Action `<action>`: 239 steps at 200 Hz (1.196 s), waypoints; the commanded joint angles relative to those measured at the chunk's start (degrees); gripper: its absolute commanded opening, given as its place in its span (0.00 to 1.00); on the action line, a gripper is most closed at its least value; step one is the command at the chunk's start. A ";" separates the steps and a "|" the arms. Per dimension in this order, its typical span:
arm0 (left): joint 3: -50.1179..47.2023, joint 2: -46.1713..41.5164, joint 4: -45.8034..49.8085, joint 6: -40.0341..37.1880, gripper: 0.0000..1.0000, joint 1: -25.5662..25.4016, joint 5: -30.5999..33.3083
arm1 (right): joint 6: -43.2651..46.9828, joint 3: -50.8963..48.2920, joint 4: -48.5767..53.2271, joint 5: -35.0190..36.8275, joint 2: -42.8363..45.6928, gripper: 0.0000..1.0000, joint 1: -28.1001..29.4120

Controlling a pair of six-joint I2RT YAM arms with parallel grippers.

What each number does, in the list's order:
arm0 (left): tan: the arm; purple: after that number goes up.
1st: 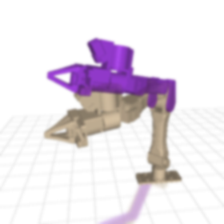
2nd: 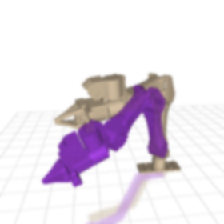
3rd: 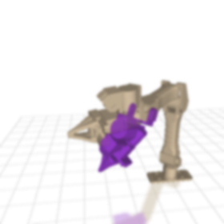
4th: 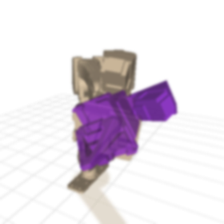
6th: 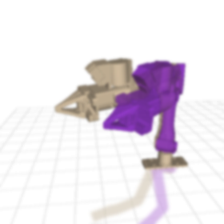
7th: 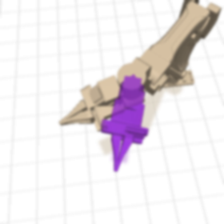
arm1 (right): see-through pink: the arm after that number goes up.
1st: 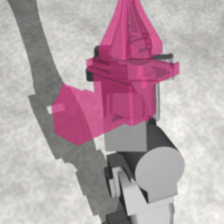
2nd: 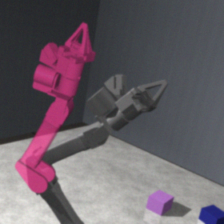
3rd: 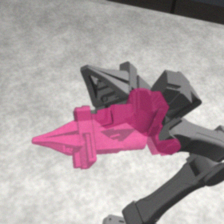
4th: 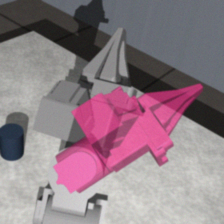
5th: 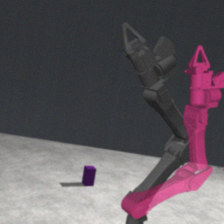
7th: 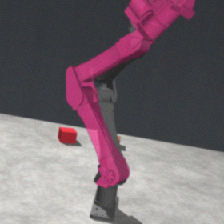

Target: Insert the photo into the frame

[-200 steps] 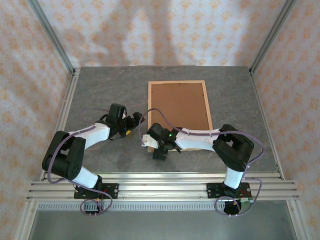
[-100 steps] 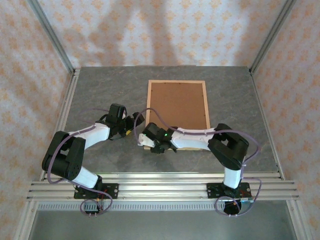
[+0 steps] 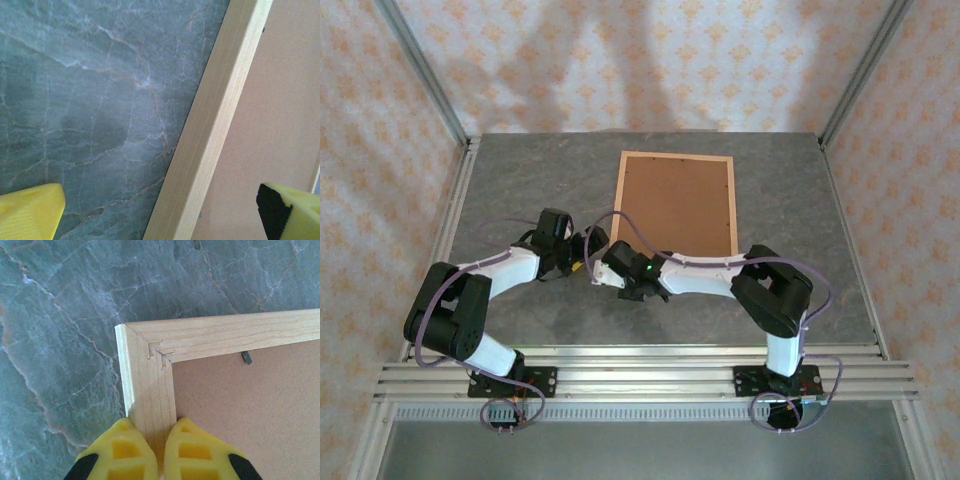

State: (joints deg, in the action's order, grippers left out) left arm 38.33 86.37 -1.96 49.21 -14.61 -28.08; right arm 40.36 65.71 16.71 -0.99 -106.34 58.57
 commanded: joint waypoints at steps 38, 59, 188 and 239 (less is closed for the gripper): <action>-5.26 -0.52 -14.30 8.97 0.99 -0.04 -6.34 | -2.31 2.46 9.39 -5.62 3.50 0.00 -0.30; -5.76 -0.31 -15.97 9.82 0.99 -0.49 -6.47 | -2.72 2.97 9.14 -5.48 4.81 0.00 -0.31; -7.26 15.50 -50.20 27.71 0.81 -8.56 -7.98 | -5.59 1.13 5.21 -6.48 9.96 0.00 -0.38; -7.92 15.28 -50.33 27.22 0.70 -8.72 -7.04 | -6.16 0.65 5.11 -5.94 9.79 0.00 -0.39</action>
State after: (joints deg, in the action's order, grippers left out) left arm 30.46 101.23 -49.19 74.43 -21.61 -33.36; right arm 36.88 66.52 24.56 -5.78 -99.13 58.28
